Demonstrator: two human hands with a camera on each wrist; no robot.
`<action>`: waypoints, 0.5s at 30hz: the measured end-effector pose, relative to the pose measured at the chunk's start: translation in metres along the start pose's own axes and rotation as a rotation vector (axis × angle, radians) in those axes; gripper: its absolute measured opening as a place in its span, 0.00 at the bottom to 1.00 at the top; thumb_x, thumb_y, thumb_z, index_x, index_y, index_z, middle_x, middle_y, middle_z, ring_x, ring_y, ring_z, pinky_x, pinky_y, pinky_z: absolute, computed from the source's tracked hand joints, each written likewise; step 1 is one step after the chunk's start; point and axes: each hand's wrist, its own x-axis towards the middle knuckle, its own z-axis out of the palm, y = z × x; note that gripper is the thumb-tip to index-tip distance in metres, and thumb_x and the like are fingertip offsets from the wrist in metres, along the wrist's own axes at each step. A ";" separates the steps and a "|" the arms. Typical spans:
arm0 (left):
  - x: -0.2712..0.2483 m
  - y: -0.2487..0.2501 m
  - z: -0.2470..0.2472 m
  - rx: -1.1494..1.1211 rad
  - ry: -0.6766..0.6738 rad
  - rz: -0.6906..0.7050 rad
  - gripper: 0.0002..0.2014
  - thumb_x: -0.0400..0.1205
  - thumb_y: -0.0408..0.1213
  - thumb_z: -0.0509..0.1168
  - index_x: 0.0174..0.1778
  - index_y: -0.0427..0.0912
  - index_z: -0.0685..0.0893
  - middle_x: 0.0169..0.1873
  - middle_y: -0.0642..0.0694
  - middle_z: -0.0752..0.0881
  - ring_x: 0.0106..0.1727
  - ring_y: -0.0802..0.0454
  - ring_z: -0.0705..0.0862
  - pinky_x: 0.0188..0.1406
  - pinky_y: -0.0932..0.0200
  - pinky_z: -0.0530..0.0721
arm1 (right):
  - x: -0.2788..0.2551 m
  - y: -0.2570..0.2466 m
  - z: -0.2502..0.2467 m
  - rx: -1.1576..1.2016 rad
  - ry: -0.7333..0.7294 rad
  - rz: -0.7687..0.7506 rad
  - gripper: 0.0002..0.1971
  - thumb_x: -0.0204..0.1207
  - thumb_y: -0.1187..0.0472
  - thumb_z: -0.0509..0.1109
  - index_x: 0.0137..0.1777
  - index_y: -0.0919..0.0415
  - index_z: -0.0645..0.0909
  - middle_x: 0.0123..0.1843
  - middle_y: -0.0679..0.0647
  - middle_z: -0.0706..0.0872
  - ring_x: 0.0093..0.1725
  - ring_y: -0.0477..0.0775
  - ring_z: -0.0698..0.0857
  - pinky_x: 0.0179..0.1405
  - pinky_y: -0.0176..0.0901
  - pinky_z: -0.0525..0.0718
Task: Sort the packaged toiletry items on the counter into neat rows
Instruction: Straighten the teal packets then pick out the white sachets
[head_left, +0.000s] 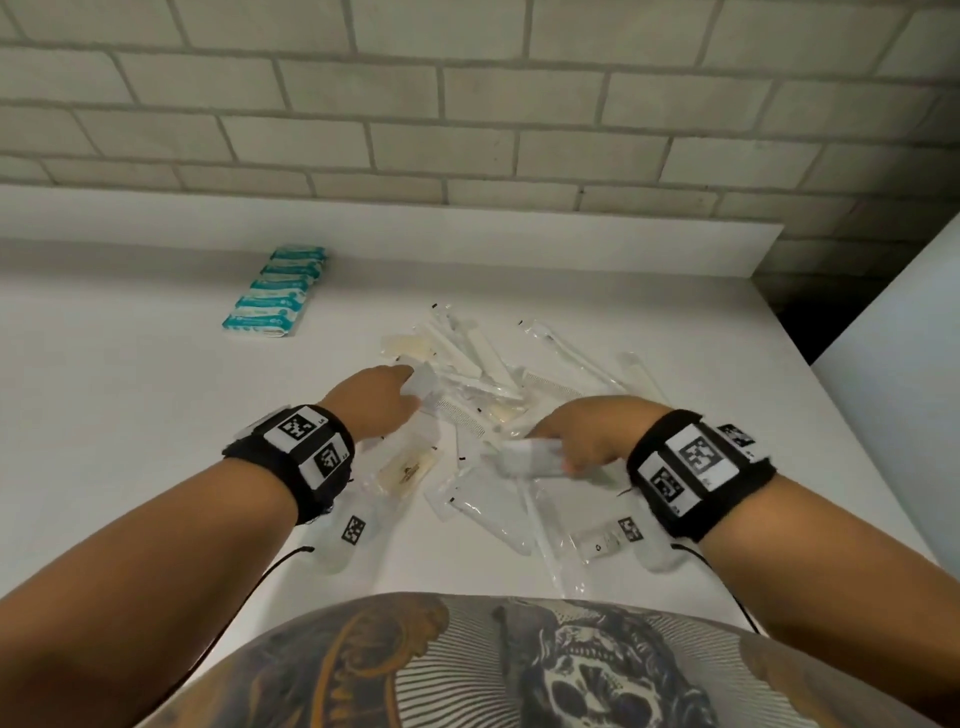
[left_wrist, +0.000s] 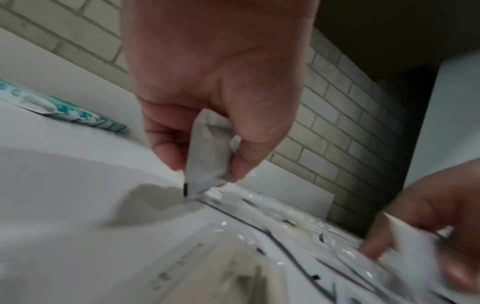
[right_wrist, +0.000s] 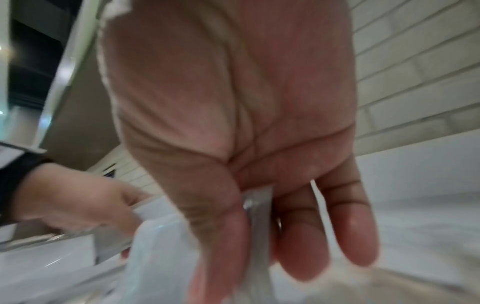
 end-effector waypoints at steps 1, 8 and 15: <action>0.000 0.004 -0.001 -0.037 0.011 0.033 0.19 0.85 0.42 0.55 0.70 0.39 0.74 0.64 0.39 0.82 0.63 0.40 0.80 0.59 0.51 0.76 | -0.007 0.011 -0.003 0.012 0.047 0.060 0.26 0.77 0.65 0.69 0.75 0.51 0.73 0.67 0.51 0.83 0.59 0.55 0.81 0.56 0.45 0.78; -0.024 0.055 0.011 0.072 -0.272 0.343 0.08 0.73 0.52 0.66 0.46 0.59 0.77 0.47 0.58 0.84 0.50 0.52 0.84 0.50 0.56 0.81 | -0.062 0.108 -0.001 0.307 0.170 0.396 0.12 0.76 0.61 0.71 0.58 0.53 0.77 0.47 0.53 0.86 0.41 0.52 0.87 0.43 0.46 0.84; -0.033 0.087 0.041 0.293 -0.291 0.441 0.29 0.66 0.51 0.76 0.61 0.53 0.74 0.50 0.55 0.77 0.51 0.52 0.79 0.52 0.53 0.80 | -0.076 0.140 0.035 0.410 0.121 0.587 0.12 0.79 0.60 0.68 0.59 0.62 0.74 0.48 0.56 0.86 0.42 0.55 0.90 0.46 0.51 0.88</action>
